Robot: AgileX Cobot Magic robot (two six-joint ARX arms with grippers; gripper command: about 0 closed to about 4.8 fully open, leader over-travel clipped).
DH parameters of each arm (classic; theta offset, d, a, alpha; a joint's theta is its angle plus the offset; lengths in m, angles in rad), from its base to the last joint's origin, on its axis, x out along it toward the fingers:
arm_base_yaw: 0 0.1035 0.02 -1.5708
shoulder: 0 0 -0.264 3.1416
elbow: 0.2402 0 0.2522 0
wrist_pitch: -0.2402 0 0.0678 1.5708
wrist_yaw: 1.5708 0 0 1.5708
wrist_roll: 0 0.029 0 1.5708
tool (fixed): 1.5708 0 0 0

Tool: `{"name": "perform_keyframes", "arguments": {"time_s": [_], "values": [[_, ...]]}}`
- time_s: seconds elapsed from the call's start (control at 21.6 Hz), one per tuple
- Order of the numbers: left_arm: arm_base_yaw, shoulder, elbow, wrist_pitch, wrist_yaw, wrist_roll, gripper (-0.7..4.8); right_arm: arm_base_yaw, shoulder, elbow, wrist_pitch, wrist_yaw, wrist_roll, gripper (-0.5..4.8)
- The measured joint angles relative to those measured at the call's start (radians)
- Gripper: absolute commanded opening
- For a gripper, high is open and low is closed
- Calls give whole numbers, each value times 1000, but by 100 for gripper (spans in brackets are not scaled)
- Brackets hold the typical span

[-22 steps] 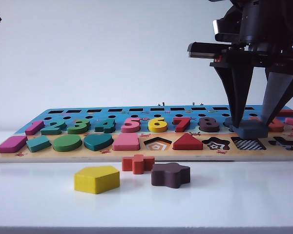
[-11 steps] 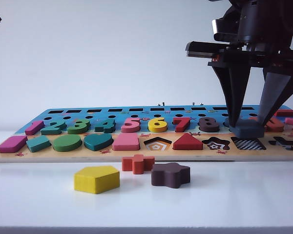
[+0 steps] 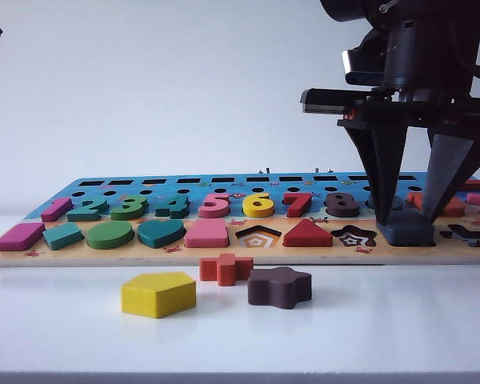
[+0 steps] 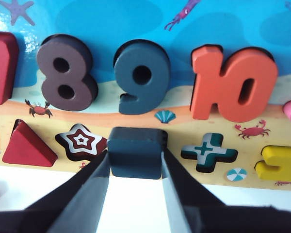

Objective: Insert the cube into the slot.

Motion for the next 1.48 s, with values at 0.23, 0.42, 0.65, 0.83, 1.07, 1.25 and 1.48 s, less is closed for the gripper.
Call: {"name": "perform_keyframes", "arguments": {"time_s": [0.23,0.42,0.65,0.83,1.07,1.25,1.48], "values": [[0,0,0,0,0,0,7,0,0,0,-1,0,0,49],[0,0,0,0,0,0,7,0,0,0,-5,8,0,48],[0,0,0,0,0,0,7,0,3,0,-14,15,0,47],[0,0,0,0,0,0,7,0,3,0,-15,19,0,52],[0,0,0,0,0,0,7,0,3,0,-4,5,3,60],[0,0,0,0,0,0,7,0,5,-5,2,0,5,101],[0,0,0,0,0,0,7,0,5,-5,2,0,4,224]]}}
